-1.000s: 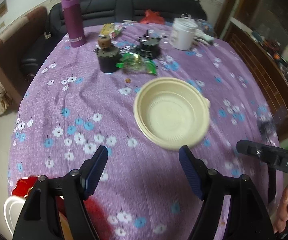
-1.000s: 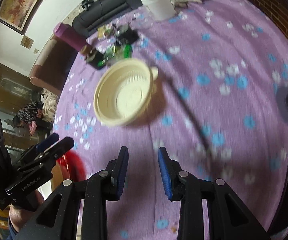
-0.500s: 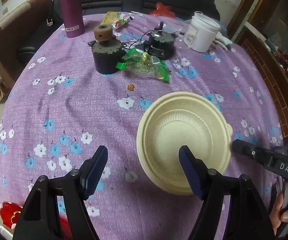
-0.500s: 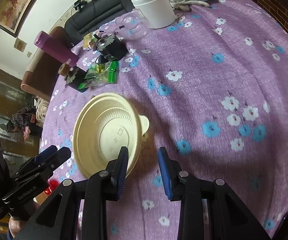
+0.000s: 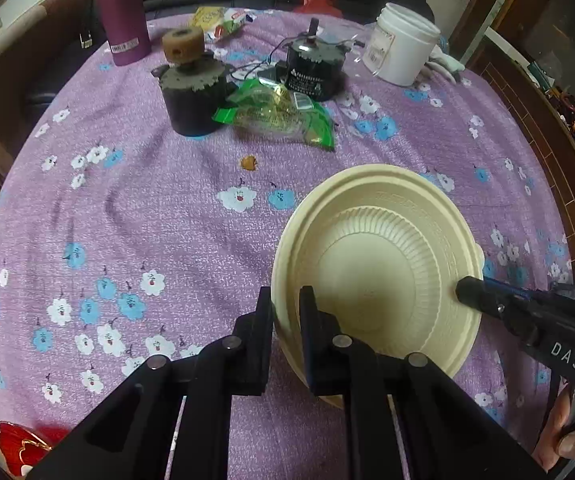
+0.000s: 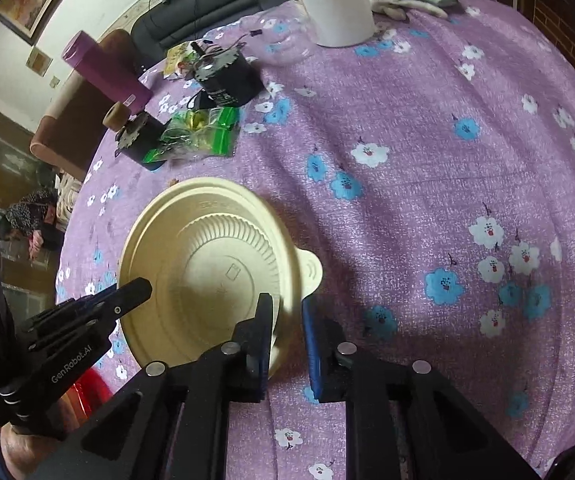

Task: Organize plates and bowls
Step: 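Close the left gripper on the beige bowl's rim, then lift the beige bowl with the left gripper and carry it to the stack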

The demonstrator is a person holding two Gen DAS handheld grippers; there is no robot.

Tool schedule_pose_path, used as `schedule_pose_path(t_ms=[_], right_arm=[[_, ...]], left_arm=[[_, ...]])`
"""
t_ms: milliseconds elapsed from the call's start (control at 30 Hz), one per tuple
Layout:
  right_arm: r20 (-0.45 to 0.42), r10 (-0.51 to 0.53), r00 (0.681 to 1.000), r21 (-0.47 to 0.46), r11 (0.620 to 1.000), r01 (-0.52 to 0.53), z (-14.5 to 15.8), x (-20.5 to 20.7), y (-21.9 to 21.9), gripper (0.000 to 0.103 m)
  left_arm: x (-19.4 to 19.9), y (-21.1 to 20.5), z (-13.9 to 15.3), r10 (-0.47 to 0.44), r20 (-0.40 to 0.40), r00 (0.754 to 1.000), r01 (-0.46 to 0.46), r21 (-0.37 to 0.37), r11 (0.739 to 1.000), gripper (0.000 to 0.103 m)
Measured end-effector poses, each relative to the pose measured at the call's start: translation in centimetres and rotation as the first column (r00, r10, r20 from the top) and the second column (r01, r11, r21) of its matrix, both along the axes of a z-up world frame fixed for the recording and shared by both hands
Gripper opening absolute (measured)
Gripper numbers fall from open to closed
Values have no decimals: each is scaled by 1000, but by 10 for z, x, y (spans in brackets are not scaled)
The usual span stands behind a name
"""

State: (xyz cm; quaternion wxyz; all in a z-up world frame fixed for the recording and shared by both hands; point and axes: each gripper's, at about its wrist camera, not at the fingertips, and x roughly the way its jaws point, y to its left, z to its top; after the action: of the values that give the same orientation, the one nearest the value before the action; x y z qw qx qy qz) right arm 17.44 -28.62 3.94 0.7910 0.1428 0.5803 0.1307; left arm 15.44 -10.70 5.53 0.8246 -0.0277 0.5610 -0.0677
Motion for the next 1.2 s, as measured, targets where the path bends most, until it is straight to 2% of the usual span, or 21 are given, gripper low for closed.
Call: schedule_pose_path(t_ms=[267, 567, 733, 933, 1000, 1100, 1200], right_arm=[[10, 10, 1000, 27, 1000, -10, 17, -21, 1, 16], [-6, 22, 1000, 43, 999, -22, 25, -68, -7, 16], [-39, 32, 999, 49, 998, -30, 20, -108, -13, 16], [-104, 47, 993, 55, 998, -42, 4, -154, -19, 16], [-118, 50, 992, 49, 998, -45, -4, -164, -20, 16], [-133, 50, 990, 56, 997, -43, -13, -172, -18, 17], [-99, 63, 993, 9, 998, -63, -11, -175, -11, 18]], left_arm=[[-22, 3, 13, -12, 15, 1000, 12, -3, 1000, 12], [-78, -6, 20, -71, 18, 997, 71, -4, 997, 14], [-121, -16, 15, -126, 0, 992, 126, 2, 992, 14], [-170, -25, -6, -192, -56, 980, 192, 0, 981, 16], [-176, -26, -13, -197, -69, 978, 197, 2, 980, 16], [-180, -30, -12, -209, -43, 977, 210, 26, 977, 17], [-181, -30, -12, -211, -25, 977, 212, 43, 976, 18]])
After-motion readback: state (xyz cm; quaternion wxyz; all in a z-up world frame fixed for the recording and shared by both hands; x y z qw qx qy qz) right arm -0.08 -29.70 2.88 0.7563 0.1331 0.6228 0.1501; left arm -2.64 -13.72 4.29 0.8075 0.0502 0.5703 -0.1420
